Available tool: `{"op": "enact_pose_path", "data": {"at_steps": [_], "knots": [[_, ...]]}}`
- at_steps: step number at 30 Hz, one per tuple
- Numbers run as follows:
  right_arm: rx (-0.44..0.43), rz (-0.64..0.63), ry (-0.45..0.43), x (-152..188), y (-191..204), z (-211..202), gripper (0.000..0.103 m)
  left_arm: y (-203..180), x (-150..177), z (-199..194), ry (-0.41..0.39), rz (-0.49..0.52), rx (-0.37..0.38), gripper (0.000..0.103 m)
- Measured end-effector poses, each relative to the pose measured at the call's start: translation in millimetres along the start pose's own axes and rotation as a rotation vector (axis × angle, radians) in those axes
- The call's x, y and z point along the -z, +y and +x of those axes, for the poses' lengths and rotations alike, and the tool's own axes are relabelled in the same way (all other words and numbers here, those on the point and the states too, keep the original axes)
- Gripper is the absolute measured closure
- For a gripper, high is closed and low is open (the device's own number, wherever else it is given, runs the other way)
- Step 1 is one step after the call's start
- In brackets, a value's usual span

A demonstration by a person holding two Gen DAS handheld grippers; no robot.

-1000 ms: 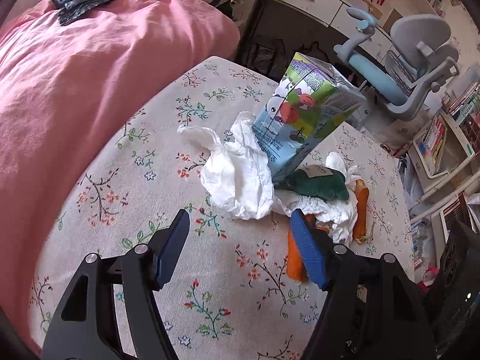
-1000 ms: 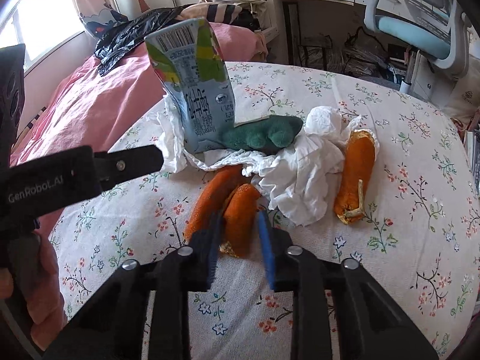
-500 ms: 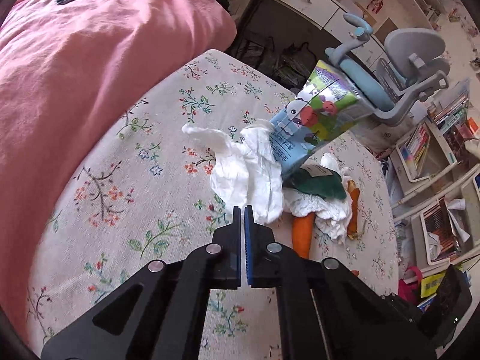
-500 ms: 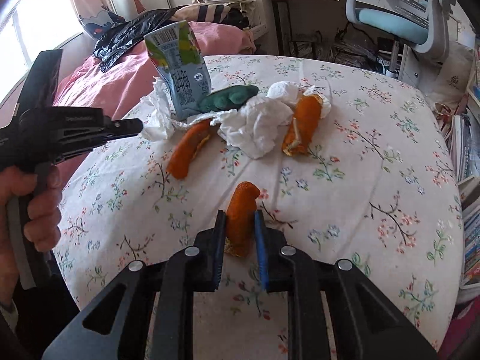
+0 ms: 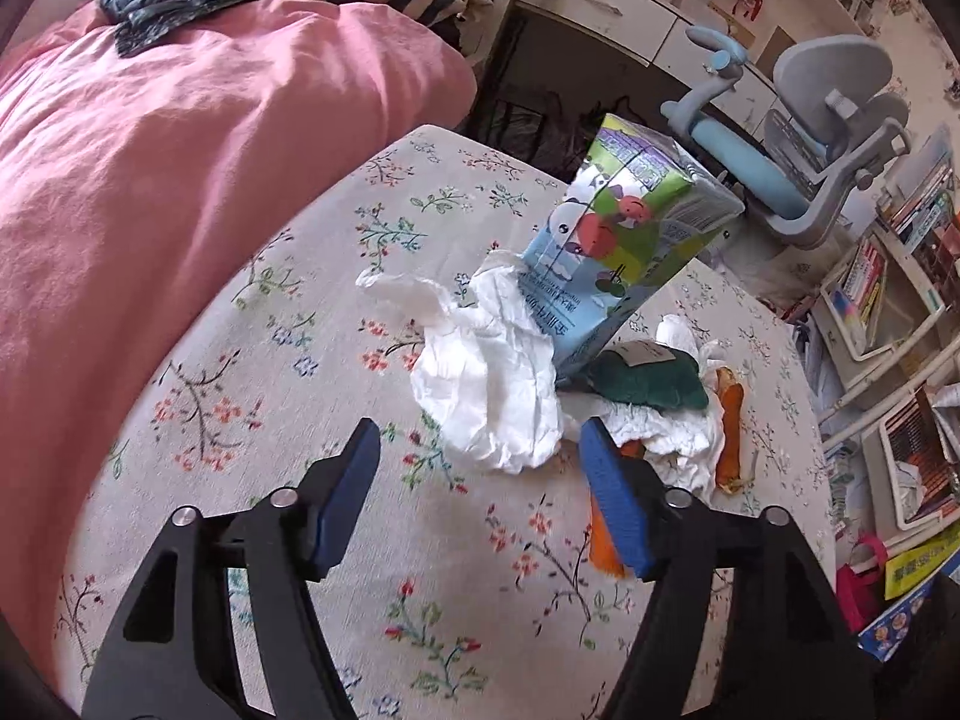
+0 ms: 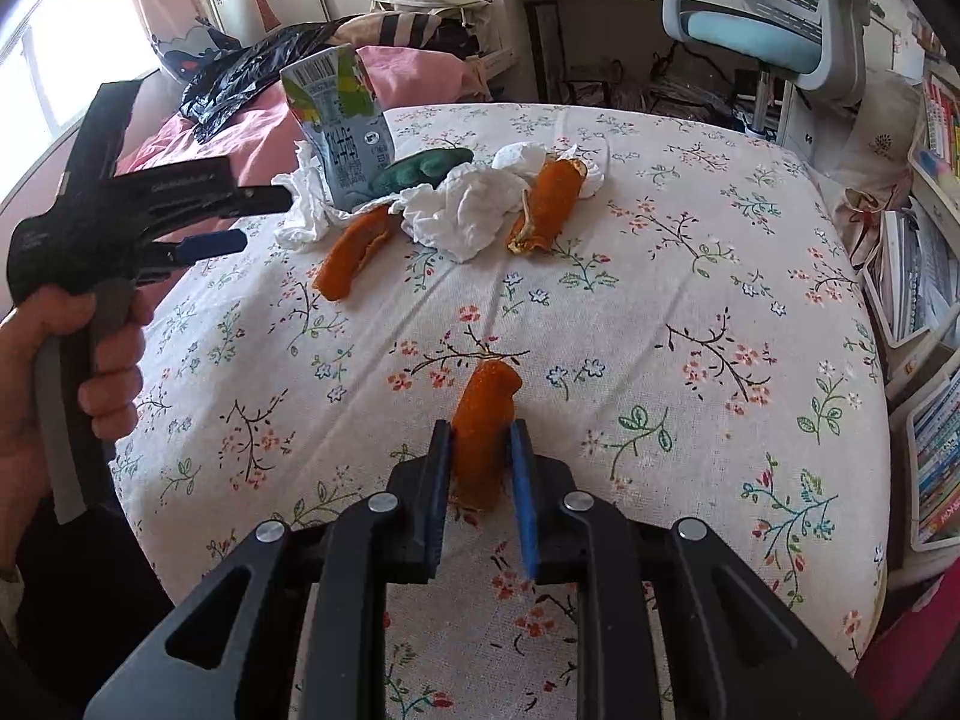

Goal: Collect trash

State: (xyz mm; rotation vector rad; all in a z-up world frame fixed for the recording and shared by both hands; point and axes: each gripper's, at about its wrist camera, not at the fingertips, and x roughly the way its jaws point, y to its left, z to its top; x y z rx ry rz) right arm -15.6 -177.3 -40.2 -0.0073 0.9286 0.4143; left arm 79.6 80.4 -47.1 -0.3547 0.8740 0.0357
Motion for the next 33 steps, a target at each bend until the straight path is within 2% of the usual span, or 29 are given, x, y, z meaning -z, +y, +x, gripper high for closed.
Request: {"op": "enact_pose_path", "data": {"at_steps": [4, 6, 7, 8, 11, 13, 14, 17, 22, 24, 26, 29, 33], "knots": [[-0.018, -0.008, -0.005, 0.5, 0.1, 1.0, 0.077, -23.9, -9.5, 18.6, -0.013, 0.099, -0.108, 0.031], [-0.033, -0.010, -0.005, -0.5, 0.9, 2.0, 0.068, -27.1, -14.1, 27.4, -0.006, 0.118, -0.132, 0.032], [-0.034, -0.011, -0.003, -0.7, 0.9, 2.4, 0.067, -26.1, -15.3, 30.9, 0.007, 0.119, -0.125, 0.042], [-0.033, -0.012, -0.002, -1.3, 1.3, 3.1, 0.067, -23.4, -16.9, 35.7, 0.037, 0.108, -0.090, 0.071], [-0.036, -0.010, 0.004, -4.0, 1.2, 4.8, 0.068, -16.1, -19.3, 33.2, 0.067, 0.082, -0.025, 0.091], [-0.042, -0.004, 0.007, -5.2, 0.2, 5.6, 0.080, -11.4, -19.3, 22.3, 0.064, 0.053, 0.037, 0.095], [-0.048, 0.004, 0.004, -4.9, -1.4, 5.2, 0.081, -7.1, -18.4, 14.0, 0.057, 0.031, 0.071, 0.095], [-0.050, 0.020, -0.003, -2.2, -4.6, 2.2, 0.083, 8.1, -12.5, -11.7, 0.032, -0.039, 0.188, 0.095], [-0.030, 0.035, -0.012, 3.4, -11.0, -6.1, 0.083, 19.7, 0.4, -51.0, -0.028, -0.044, 0.329, 0.095], [-0.021, 0.039, -0.015, 6.4, -11.8, -9.6, 0.083, 27.4, 9.5, -55.9, -0.008, -0.075, 0.392, 0.095], [-0.011, 0.040, -0.016, 8.5, -12.8, -11.7, 0.083, 26.8, 17.3, -56.6, 0.020, -0.069, 0.400, 0.095], [-0.001, 0.040, -0.013, 11.2, -15.9, -12.5, 0.083, 10.7, 35.3, -49.3, 0.098, 0.003, 0.393, 0.095], [0.006, 0.036, -0.010, 11.6, -16.9, -12.9, 0.083, -22.1, 61.6, -31.3, 0.197, 0.139, 0.321, 0.095]]}}
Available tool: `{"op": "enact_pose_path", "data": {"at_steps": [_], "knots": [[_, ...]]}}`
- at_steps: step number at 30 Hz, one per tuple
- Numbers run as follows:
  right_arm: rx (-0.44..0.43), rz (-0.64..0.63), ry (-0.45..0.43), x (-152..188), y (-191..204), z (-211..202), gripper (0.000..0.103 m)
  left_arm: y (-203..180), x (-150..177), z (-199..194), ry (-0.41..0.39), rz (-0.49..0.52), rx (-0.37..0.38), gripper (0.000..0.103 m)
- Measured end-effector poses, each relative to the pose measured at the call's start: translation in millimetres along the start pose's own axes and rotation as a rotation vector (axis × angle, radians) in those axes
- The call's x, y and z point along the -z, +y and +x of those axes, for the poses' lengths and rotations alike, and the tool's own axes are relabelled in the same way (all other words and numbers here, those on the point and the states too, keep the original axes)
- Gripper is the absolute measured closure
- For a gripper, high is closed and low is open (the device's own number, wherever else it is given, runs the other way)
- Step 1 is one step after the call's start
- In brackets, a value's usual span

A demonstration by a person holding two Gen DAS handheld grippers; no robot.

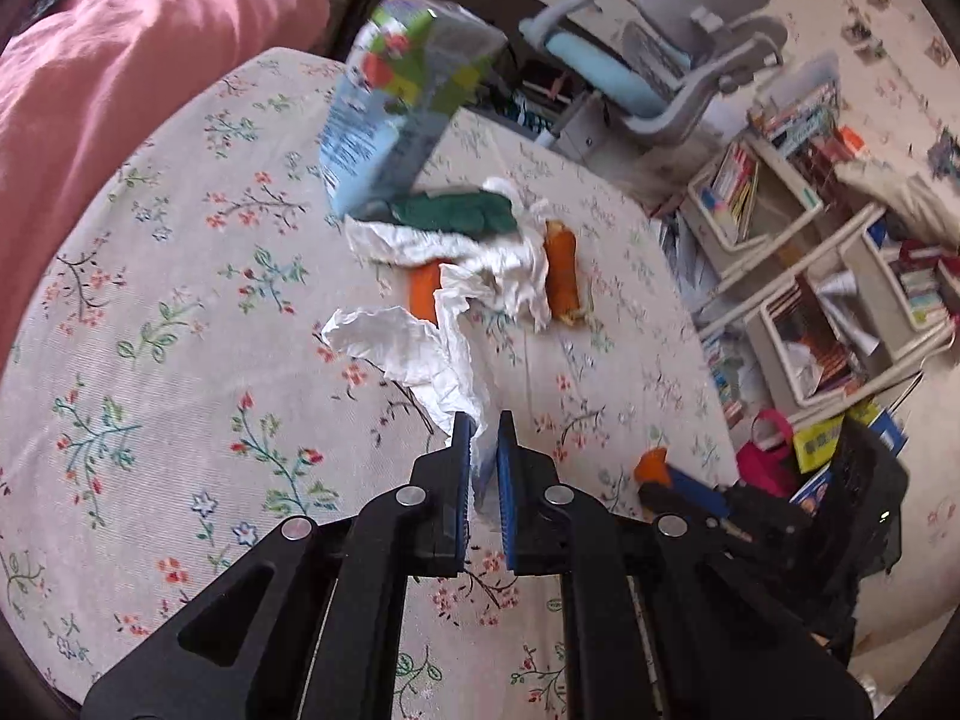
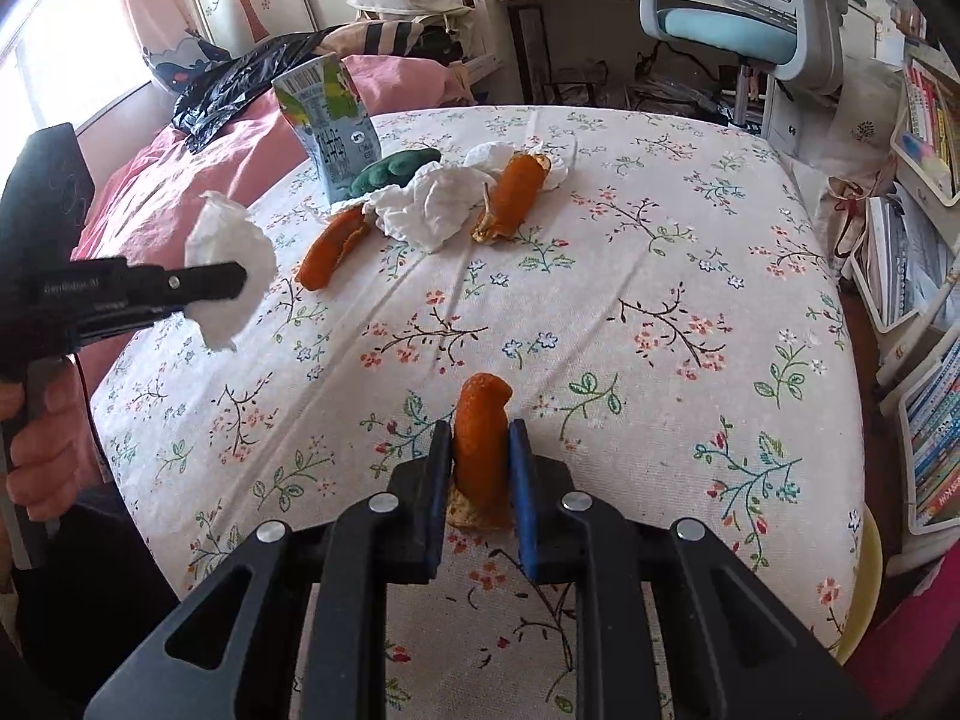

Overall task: Collect trash
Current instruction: 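Carry the tissue and orange peel over the yellow bin with both grippers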

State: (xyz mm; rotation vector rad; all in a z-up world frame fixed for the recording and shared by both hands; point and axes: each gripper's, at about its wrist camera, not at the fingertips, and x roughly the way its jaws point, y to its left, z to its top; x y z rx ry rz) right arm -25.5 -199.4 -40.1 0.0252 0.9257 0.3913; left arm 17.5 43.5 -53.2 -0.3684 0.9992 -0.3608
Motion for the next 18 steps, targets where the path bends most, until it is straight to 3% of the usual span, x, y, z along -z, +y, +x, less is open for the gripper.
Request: {"op": "enact_pose_path", "data": {"at_steps": [3, 4, 7, 13, 15, 17, 18], "knots": [[-0.005, 0.002, -0.002, -0.3, -0.6, -0.1, 0.081, -11.9, 8.1, 16.9, 0.050, 0.050, -0.058, 0.094], [-0.005, 0.002, -0.003, -0.2, -0.4, -0.2, 0.081, -15.3, 9.2, 20.8, 0.057, 0.067, -0.083, 0.089], [-0.008, -0.001, -0.005, -0.1, 0.7, 0.2, 0.075, -18.0, 10.8, 25.0, 0.053, 0.084, -0.128, 0.074], [0.006, -0.020, -0.014, 1.1, 4.0, 0.8, 0.072, -24.0, 8.3, 27.2, 0.022, 0.113, -0.170, 0.066], [0.013, -0.027, -0.015, 1.4, 4.6, 0.6, 0.078, -32.2, 6.3, 30.9, 0.011, 0.140, -0.200, 0.066], [0.005, -0.021, -0.019, 1.9, 2.6, -0.8, 0.082, -38.6, 6.1, 33.3, 0.015, 0.161, -0.185, 0.086], [0.008, -0.018, -0.026, 2.2, 1.4, -2.4, 0.083, -41.6, 6.2, 32.0, 0.003, 0.168, -0.180, 0.087]]}}
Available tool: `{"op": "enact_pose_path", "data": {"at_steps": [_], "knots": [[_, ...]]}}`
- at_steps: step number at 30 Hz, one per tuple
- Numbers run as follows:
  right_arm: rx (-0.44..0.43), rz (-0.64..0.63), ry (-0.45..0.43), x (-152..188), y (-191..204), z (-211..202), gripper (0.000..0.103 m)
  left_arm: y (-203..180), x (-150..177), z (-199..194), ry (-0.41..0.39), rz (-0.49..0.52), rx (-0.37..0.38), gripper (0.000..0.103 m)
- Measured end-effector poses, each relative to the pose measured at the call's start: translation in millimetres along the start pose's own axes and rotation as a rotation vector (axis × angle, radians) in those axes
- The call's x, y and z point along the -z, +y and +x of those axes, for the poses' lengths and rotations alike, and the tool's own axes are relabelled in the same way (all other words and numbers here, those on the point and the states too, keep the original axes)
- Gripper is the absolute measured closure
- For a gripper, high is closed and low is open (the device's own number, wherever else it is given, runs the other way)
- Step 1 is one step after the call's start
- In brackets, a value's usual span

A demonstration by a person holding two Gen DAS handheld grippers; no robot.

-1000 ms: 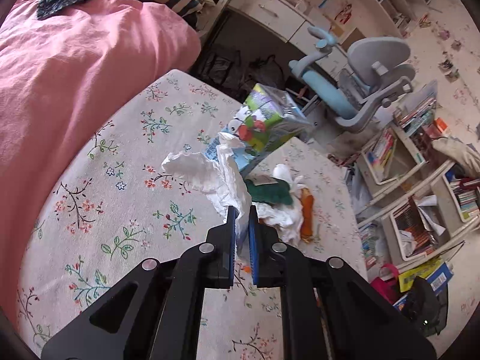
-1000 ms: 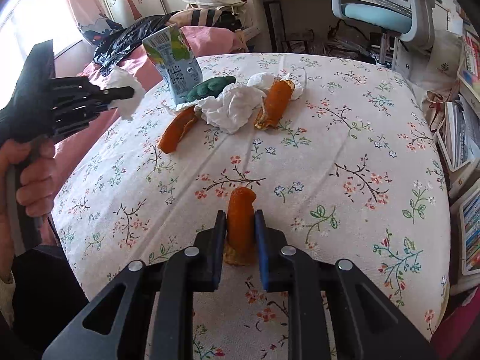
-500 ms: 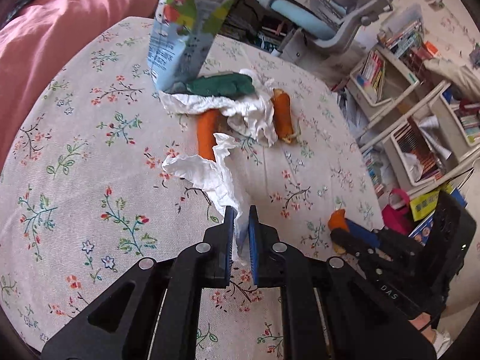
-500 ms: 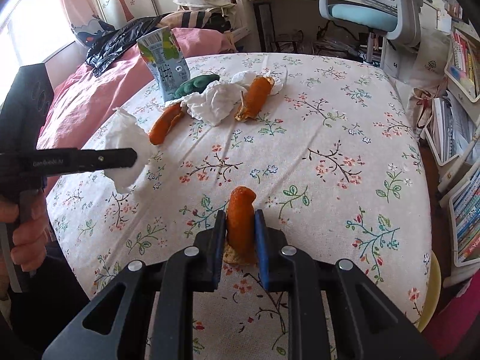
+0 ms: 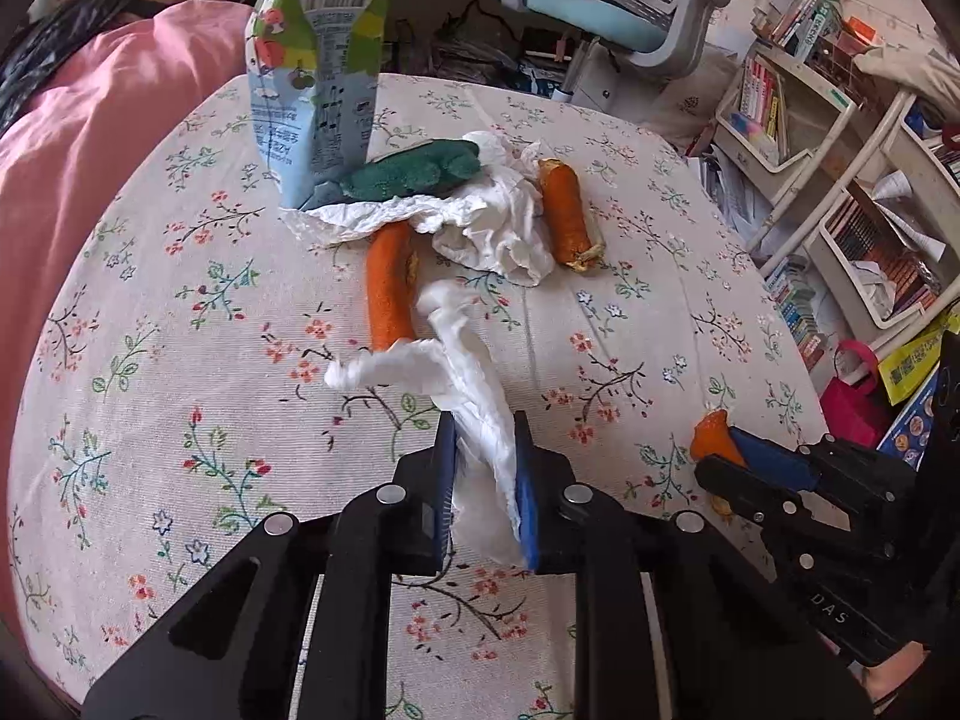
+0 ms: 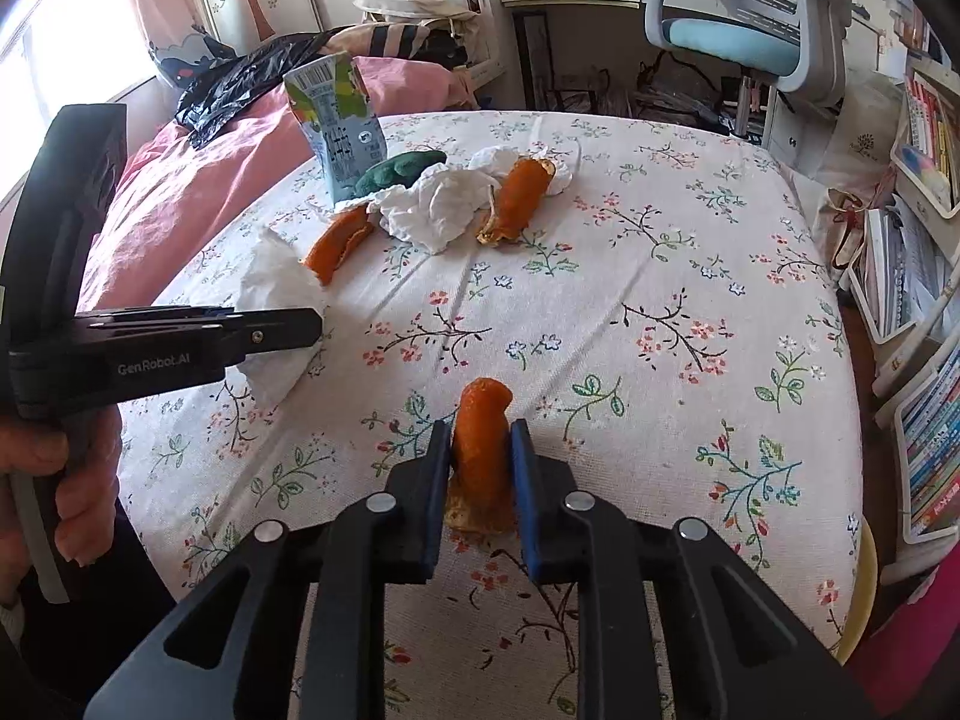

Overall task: Collect trash
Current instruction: 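Carry the tissue and orange peel over the yellow bin with both grippers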

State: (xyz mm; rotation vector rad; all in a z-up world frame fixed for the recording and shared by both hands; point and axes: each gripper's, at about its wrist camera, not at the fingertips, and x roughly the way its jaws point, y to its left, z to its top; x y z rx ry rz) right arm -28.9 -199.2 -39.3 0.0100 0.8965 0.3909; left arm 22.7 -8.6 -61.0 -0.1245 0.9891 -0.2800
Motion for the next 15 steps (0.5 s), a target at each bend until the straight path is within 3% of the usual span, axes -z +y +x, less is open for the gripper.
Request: {"op": "enact_pose_path", "data": {"at_steps": [6, 15], "knots": [[0.015, 0.021, -0.068, 0.1, -7.3, -16.5, 0.083, -18.7, -7.7, -19.5, -0.112, 0.016, 0.077, 0.089], [0.039, 0.070, -0.131, 10.0, -27.8, -36.2, 0.083, -72.7, -7.2, -19.2, -0.181, 0.094, 0.104, 0.089]]}}
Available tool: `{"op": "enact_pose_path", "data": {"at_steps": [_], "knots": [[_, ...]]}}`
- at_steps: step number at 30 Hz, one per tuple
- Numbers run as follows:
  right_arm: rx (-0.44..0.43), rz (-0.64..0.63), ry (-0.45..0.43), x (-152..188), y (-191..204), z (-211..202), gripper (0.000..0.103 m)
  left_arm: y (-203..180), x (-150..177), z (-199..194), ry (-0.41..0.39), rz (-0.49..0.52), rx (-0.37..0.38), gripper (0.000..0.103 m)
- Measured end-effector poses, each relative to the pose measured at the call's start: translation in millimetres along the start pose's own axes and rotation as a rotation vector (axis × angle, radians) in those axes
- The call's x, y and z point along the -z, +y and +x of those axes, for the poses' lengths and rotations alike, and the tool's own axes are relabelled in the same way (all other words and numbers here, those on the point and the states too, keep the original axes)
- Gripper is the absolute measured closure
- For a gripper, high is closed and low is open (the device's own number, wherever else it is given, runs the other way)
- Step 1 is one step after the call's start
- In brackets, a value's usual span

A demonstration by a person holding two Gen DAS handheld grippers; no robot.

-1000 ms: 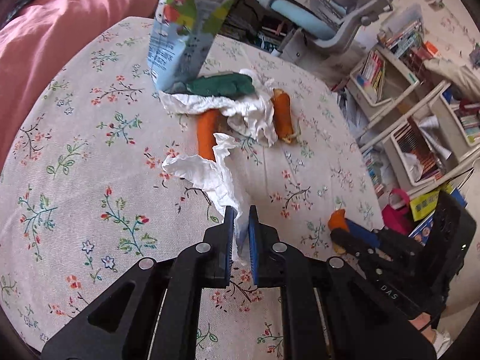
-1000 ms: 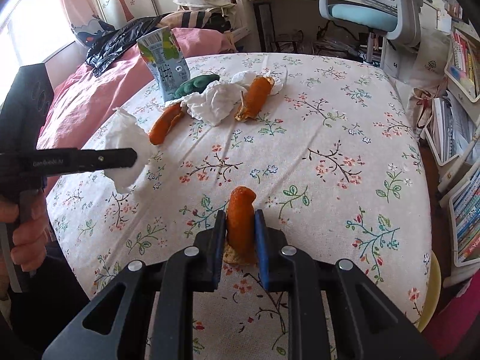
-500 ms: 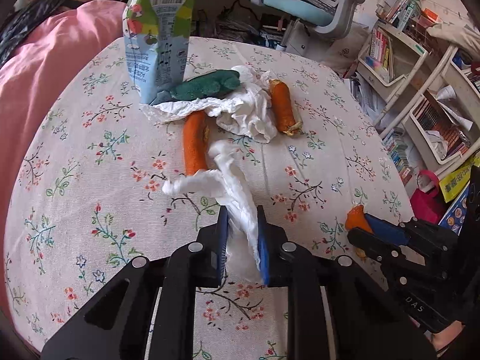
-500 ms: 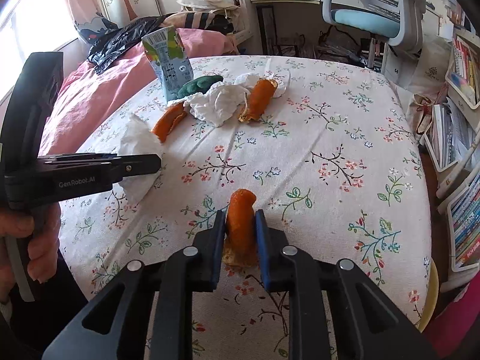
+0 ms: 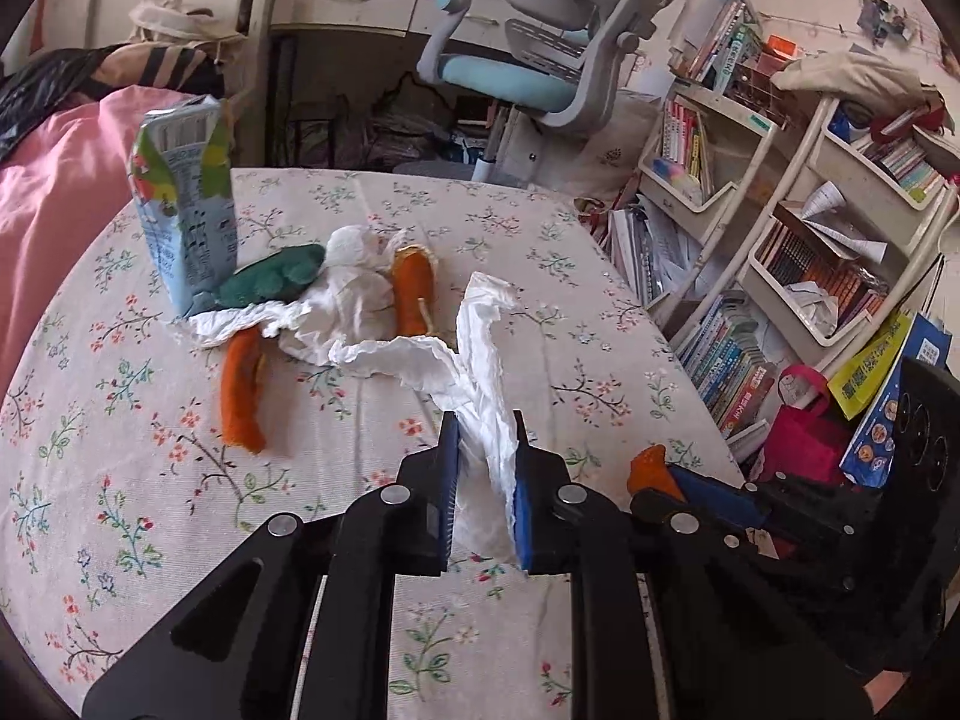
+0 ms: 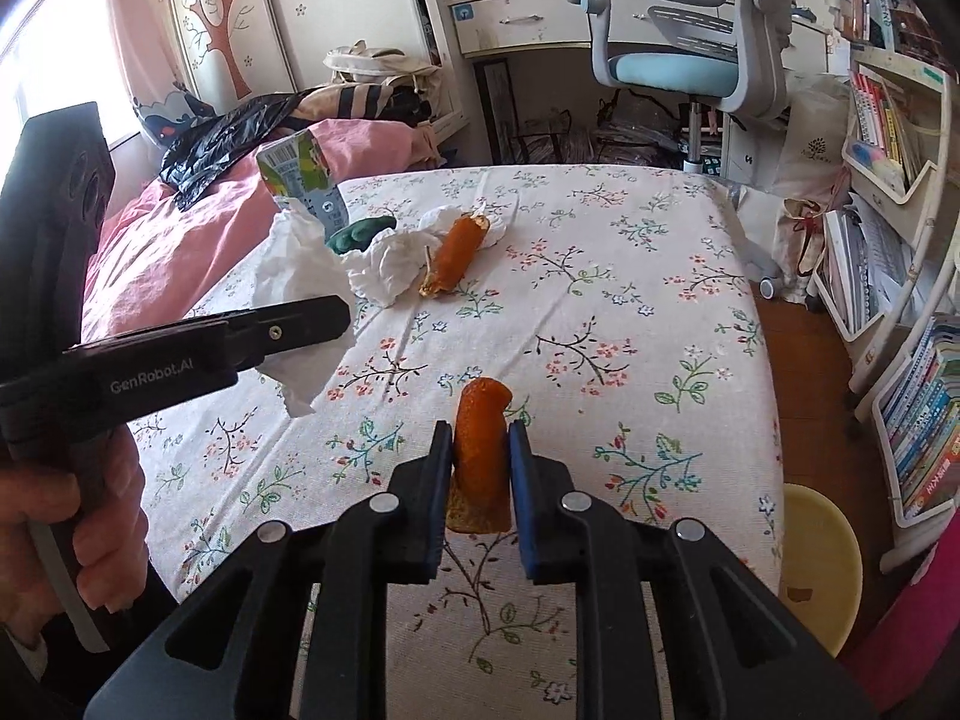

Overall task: Collect trash
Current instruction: 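Carry the tissue and orange peel over the yellow bin with both grippers, then open both grippers to drop the tissue and peel into the bin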

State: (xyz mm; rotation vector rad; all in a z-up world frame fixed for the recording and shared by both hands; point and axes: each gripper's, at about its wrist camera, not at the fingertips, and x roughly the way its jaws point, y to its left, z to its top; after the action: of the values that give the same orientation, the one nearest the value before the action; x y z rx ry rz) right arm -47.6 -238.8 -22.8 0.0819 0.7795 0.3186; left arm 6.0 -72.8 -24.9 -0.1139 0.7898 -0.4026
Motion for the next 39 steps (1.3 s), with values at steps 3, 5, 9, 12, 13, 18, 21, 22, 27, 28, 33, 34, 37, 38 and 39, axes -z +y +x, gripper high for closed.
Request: {"op": "enact_pose_path", "data": {"at_steps": [3, 5, 9, 12, 13, 18, 21, 22, 27, 28, 33, 34, 37, 38, 39], "knots": [[0.017, 0.015, -0.011, 4.2, -10.6, -8.0, 0.083, -27.9, 6.4, 1.6, -0.016, 0.055, 0.012, 0.089], [0.032, 0.025, -0.015, 7.2, -19.2, -12.5, 0.083, -45.5, 8.9, 5.3, -0.021, 0.080, 0.023, 0.089], [0.066, 0.056, -0.024, 12.9, -41.0, -23.7, 0.083, -72.3, 11.2, 11.5, -0.031, 0.103, 0.055, 0.089], [0.091, 0.082, -0.037, 16.6, -57.1, -33.9, 0.083, -85.0, 10.5, 15.2, -0.036, 0.089, 0.089, 0.089], [0.098, 0.091, -0.042, 17.8, -61.7, -37.1, 0.083, -88.9, 11.3, 16.3, -0.037, 0.087, 0.098, 0.089], [0.129, 0.129, -0.058, 25.6, -83.4, -51.0, 0.083, -111.0, 12.4, 23.9, -0.036, 0.091, 0.149, 0.089], [0.143, 0.153, -0.063, 29.1, -94.5, -56.3, 0.083, -127.2, 14.5, 28.9, -0.031, 0.110, 0.171, 0.089], [0.148, 0.161, -0.066, 30.4, -98.6, -58.3, 0.083, -132.5, 15.2, 31.4, -0.027, 0.114, 0.176, 0.089], [0.181, 0.191, -0.075, 38.3, -117.3, -67.7, 0.083, -165.1, 20.6, 41.2, -0.010, 0.172, 0.206, 0.089], [0.186, 0.198, -0.078, 39.2, -121.3, -69.4, 0.083, -170.8, 22.2, 42.2, -0.008, 0.184, 0.211, 0.089], [0.231, 0.223, -0.091, 44.9, -138.6, -75.6, 0.083, -201.2, 27.8, 54.2, 0.008, 0.230, 0.210, 0.089], [0.238, 0.229, -0.091, 46.0, -142.1, -75.8, 0.083, -207.3, 28.4, 56.7, 0.011, 0.238, 0.210, 0.089], [0.256, 0.263, -0.078, 48.6, -155.2, -74.9, 0.082, -225.3, 28.4, 65.8, 0.020, 0.259, 0.215, 0.089], [0.262, 0.278, -0.065, 49.1, -160.0, -73.6, 0.080, -230.5, 28.1, 69.7, 0.023, 0.263, 0.216, 0.088], [0.276, 0.300, -0.066, 50.7, -165.2, -74.5, 0.066, -235.3, 27.5, 74.1, 0.026, 0.265, 0.214, 0.088]]}}
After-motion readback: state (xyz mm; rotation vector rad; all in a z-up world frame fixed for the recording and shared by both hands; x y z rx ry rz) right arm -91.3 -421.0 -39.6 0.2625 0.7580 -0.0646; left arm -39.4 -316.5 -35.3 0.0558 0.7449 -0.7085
